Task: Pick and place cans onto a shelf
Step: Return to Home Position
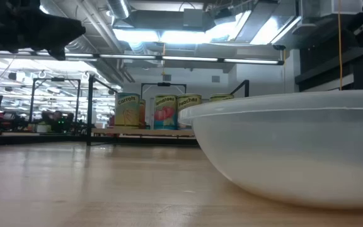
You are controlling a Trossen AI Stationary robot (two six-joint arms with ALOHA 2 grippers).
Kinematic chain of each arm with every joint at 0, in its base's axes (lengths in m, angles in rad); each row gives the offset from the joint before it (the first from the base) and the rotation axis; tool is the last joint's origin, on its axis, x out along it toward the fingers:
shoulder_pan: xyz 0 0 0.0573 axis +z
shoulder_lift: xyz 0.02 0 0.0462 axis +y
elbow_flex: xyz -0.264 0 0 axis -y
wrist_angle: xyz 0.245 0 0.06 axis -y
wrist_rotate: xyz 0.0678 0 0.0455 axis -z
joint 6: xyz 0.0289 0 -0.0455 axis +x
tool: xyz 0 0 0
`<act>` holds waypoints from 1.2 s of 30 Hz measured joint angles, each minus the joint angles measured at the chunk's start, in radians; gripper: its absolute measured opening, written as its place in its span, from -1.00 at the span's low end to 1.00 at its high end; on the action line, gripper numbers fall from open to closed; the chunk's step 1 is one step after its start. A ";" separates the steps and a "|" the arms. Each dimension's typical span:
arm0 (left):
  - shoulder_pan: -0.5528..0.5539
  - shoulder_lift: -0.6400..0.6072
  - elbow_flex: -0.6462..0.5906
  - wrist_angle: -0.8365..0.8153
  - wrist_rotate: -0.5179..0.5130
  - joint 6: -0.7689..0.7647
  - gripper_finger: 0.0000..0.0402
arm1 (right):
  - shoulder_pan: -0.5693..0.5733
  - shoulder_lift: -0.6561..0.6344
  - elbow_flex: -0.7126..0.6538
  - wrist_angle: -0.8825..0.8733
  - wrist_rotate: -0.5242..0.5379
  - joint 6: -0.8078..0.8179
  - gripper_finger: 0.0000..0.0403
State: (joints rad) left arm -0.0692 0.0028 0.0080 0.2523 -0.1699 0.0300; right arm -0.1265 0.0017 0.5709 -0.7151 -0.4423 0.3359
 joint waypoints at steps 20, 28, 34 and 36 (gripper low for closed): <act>0.000 0.000 0.000 -0.053 -0.015 -0.020 -0.57 | 0.000 0.000 -0.319 0.419 -0.004 -0.147 -0.40; 0.000 0.000 0.000 -0.067 -0.072 -0.002 -0.57 | 0.000 0.000 -0.367 0.493 0.027 -0.319 -0.40; 0.000 0.000 0.000 -0.091 -0.072 -0.002 -0.57 | 0.000 0.000 -0.455 0.547 0.175 -0.372 -0.40; 0.000 0.000 0.000 -0.095 -0.072 -0.002 -0.57 | -0.001 0.000 -0.483 0.571 0.231 -0.371 -0.40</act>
State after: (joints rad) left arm -0.0692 0.0025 0.0078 0.1574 -0.2420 0.0280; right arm -0.1272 0.0013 0.0876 -0.1443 -0.2111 -0.0350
